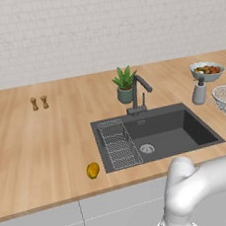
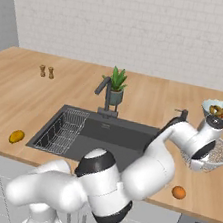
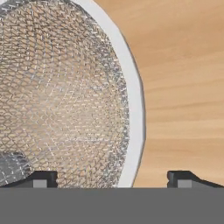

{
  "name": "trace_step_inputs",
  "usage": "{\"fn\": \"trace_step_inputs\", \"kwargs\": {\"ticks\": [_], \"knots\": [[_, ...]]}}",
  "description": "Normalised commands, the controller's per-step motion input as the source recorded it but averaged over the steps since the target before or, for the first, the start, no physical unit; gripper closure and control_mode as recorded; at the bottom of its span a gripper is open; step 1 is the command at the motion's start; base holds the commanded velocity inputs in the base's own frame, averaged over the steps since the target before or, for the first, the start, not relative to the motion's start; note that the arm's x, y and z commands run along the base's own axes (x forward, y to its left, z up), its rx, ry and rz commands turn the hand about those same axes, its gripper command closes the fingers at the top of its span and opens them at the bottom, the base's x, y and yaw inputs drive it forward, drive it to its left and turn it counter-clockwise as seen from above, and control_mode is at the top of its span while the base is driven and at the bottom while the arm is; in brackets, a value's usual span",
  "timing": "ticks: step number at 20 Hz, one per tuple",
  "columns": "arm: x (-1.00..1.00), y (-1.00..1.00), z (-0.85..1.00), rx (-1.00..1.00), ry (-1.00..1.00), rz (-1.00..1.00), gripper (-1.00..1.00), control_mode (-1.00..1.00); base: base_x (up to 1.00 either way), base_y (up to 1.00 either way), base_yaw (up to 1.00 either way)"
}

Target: Put the colander in the sink, put the tangerine, mango in the colander, and turn on the sink faucet and pour water over the colander.

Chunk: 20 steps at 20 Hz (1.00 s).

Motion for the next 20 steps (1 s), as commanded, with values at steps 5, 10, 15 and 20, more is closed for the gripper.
{"fn": "trace_step_inputs", "kwargs": {"ticks": [5,10,15,20], "knots": [[0.24,-0.19,-0.33,0.0,0.0,-0.04,-1.0,-1.0,0.0,0.0,0.0],[0.0,-0.03,-0.67,-0.02,0.06,-0.04,-1.0,-1.0,0.0,0.0,0.0],[0.02,0.0,-0.51,-0.01,0.03,-0.03,1.0,-1.0,0.0,0.0,0.0],[-0.01,0.15,-0.3,0.0,-0.15,0.0,1.0,-1.0,0.0,0.0,0.0]]}}
